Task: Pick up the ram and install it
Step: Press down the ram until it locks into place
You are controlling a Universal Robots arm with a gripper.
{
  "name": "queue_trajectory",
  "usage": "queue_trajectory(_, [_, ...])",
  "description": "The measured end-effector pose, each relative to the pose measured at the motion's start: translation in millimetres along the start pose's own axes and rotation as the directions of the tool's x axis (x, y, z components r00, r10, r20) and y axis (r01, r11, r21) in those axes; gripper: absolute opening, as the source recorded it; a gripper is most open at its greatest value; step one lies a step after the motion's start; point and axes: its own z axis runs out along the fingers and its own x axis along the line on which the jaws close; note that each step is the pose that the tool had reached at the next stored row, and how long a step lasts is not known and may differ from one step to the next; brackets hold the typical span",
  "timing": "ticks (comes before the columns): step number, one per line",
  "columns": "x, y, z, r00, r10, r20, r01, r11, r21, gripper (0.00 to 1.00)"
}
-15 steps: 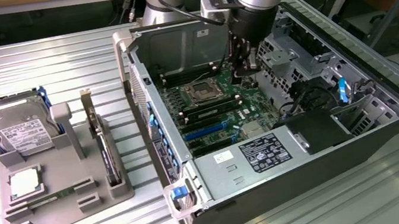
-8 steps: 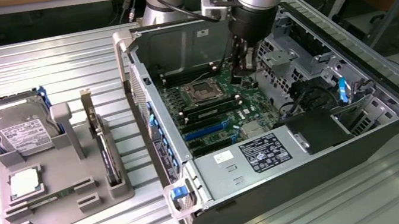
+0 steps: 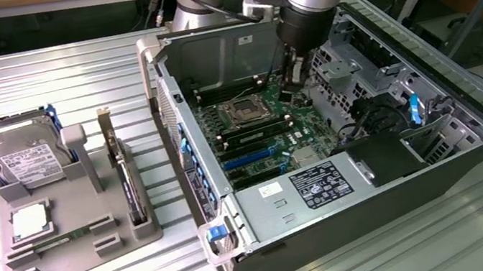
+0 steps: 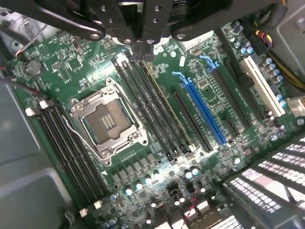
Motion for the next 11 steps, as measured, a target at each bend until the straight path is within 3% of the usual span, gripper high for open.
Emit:
queue_trajectory(5, [0.0,0.0,0.0,0.9955,0.095,0.0016,-0.095,0.9955,0.0006,0.11])
queue_trajectory(9, [0.0,0.0,0.0,0.9846,0.175,0.0030,-0.175,0.9846,0.0009,0.11])
queue_trajectory(11, [0.0,0.0,0.0,0.9740,0.226,0.0039,-0.226,0.9740,0.0011,0.11])
